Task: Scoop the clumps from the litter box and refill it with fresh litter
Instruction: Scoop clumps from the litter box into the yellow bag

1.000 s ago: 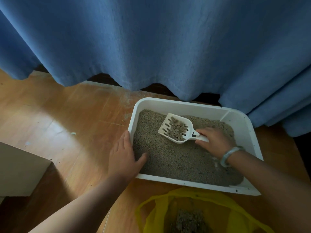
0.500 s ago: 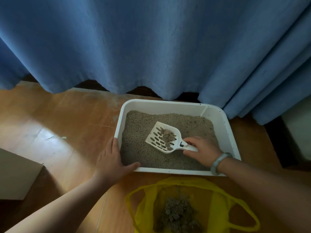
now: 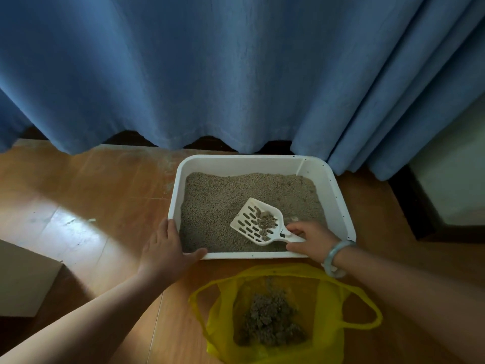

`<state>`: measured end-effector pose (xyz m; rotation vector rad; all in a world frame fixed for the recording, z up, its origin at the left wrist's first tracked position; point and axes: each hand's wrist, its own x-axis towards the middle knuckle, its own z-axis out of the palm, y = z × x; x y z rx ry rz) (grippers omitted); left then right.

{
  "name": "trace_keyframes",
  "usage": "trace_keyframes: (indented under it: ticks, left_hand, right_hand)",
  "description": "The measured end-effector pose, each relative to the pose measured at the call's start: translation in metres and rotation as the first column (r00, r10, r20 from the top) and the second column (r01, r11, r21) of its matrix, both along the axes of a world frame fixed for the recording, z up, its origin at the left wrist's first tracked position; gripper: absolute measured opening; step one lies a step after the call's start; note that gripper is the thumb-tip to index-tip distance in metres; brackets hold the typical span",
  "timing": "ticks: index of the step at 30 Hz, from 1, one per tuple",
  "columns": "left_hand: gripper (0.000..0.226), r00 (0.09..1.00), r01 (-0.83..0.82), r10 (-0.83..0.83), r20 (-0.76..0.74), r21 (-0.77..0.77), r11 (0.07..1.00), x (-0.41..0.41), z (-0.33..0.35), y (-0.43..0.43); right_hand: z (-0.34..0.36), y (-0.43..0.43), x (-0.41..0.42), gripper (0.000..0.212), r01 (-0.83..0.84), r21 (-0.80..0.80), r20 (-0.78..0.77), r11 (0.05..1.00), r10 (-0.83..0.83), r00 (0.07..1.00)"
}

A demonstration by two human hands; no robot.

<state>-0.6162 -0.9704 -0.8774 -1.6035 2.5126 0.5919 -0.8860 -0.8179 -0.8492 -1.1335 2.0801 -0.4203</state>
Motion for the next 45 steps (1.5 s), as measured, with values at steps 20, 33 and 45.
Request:
trace_keyframes:
  ticks: [20, 33, 45]
  left_hand:
    - [0.102, 0.997, 0.054, -0.054, -0.053, 0.006, 0.999, 0.015, -0.002, -0.002]
    - [0.100, 0.996, 0.071, -0.073, -0.056, -0.028, 0.997, 0.013, -0.003, -0.004]
    - [0.097, 0.995, 0.057, -0.060, -0.080, -0.039, 0.998, 0.010, -0.002, -0.001]
  right_hand:
    - [0.000, 0.093, 0.026, 0.045, -0.098, 0.016, 0.081, 0.995, 0.097, 0.992]
    - [-0.013, 0.114, 0.022, 0.034, -0.378, 0.183, -0.010, 0.908, 0.386, 0.922]
    - [-0.014, 0.119, 0.014, 0.018, -0.168, 0.021, 0.207, 0.986, 0.161, 0.965]
